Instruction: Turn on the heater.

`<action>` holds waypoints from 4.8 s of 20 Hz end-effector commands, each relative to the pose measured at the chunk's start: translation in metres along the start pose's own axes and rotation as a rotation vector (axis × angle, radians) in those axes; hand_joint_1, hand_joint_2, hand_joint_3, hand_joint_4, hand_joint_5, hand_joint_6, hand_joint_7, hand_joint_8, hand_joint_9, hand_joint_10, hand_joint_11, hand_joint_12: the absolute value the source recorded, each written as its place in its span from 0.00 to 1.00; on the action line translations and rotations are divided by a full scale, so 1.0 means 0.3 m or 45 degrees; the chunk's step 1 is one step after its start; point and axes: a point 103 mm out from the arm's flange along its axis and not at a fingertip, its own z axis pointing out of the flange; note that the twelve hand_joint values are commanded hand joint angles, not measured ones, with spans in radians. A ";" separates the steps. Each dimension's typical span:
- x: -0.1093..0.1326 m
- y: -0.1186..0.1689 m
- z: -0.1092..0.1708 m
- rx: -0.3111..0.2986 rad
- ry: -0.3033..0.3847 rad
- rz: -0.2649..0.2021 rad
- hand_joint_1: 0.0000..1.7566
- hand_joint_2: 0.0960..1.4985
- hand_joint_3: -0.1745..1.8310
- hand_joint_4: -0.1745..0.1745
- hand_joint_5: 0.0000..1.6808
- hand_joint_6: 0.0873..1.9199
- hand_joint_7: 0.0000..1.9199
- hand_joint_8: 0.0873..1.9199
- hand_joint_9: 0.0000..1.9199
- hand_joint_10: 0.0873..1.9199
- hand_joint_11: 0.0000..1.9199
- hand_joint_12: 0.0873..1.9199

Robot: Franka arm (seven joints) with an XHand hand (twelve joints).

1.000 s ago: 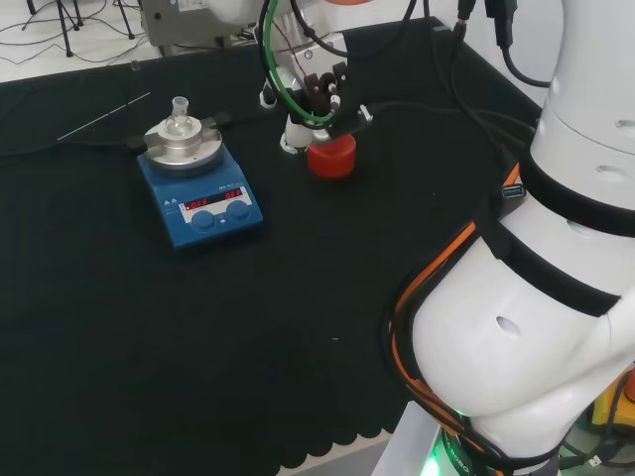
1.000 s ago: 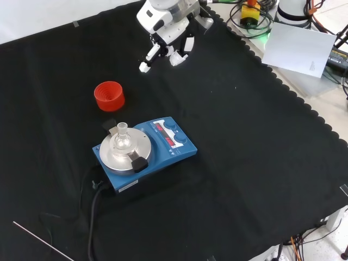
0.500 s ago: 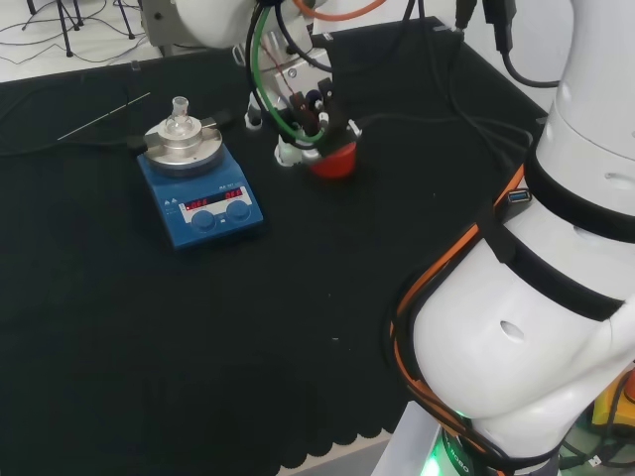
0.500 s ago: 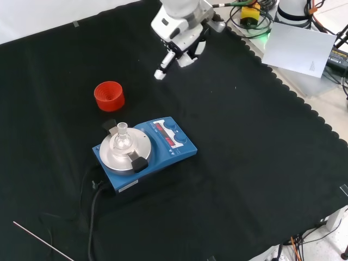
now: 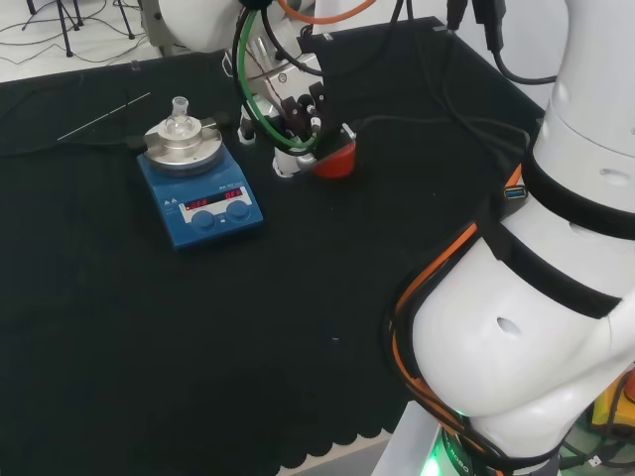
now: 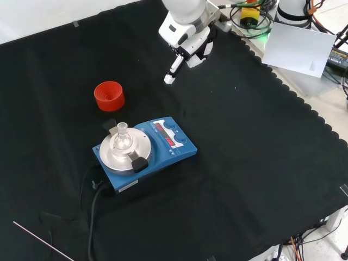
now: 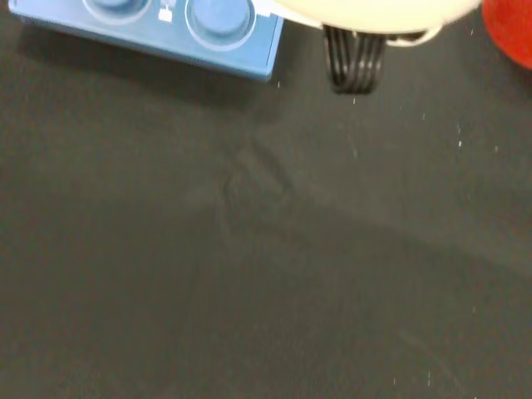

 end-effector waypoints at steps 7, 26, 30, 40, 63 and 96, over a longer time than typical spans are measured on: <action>0.179 0.019 0.030 0.154 -0.055 -0.136 0.87 0.37 0.69 0.36 0.21 0.00 0.90 0.99 0.97 0.79 0.93 0.82; 0.277 0.107 0.065 0.243 -0.069 -0.197 0.88 0.36 0.71 0.38 0.19 0.00 0.90 1.00 0.97 0.80 0.93 0.82; 0.281 0.129 0.070 0.258 -0.069 -0.195 0.88 0.36 0.71 0.38 0.19 0.00 0.90 1.00 0.97 0.80 0.93 0.82; 0.238 0.183 0.107 0.282 -0.053 -0.189 0.88 0.35 0.71 0.38 0.19 0.00 0.91 1.00 0.97 0.80 0.93 0.82; 0.267 0.215 0.143 0.329 -0.066 -0.184 0.88 0.35 0.72 0.38 0.19 0.00 0.91 1.00 0.97 0.80 0.92 0.82; 0.293 0.290 0.173 0.353 -0.082 -0.196 0.88 0.34 0.73 0.38 0.20 0.00 0.91 0.99 0.97 0.80 0.92 0.80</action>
